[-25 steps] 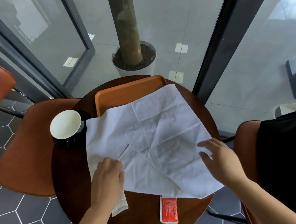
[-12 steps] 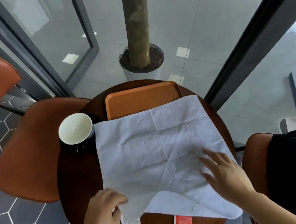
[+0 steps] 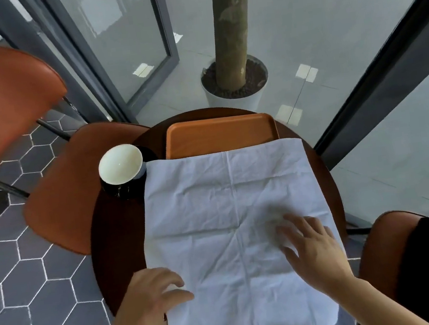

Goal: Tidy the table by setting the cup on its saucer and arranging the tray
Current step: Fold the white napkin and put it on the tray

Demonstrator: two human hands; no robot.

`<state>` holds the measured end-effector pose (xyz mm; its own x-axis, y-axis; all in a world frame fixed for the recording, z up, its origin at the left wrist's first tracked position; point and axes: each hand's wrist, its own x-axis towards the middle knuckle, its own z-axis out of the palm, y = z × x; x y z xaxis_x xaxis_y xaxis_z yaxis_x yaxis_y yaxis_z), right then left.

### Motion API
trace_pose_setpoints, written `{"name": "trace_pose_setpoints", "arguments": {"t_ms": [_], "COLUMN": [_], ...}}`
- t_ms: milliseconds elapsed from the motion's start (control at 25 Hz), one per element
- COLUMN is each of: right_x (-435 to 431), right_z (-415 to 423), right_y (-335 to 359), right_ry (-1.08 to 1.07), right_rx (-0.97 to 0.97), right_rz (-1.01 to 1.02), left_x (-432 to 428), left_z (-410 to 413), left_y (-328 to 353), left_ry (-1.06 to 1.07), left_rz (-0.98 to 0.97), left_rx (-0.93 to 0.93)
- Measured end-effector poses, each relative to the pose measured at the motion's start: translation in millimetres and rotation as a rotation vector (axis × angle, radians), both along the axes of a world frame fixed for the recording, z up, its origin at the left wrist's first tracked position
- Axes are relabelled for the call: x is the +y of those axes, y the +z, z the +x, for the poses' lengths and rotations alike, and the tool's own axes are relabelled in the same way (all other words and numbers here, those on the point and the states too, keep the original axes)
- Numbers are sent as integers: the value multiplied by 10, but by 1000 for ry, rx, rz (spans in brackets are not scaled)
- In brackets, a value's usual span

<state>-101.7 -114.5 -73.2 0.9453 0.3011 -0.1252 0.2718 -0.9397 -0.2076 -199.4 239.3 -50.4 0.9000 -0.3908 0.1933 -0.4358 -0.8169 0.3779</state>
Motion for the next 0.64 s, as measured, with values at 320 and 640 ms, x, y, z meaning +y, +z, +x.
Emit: {"name": "trace_pose_setpoints", "arguments": {"t_ms": [320, 640], "right_x": [-116, -250], "right_z": [-166, -869], "right_y": [15, 128], "right_ry": [28, -202], "right_rx": [43, -87], "right_rz": [101, 317], "left_x": [210, 211], "left_z": [-615, -880], "left_y": [-59, -360], "left_ry": [81, 123], "left_rz": [188, 143], "left_rx": [167, 156]}}
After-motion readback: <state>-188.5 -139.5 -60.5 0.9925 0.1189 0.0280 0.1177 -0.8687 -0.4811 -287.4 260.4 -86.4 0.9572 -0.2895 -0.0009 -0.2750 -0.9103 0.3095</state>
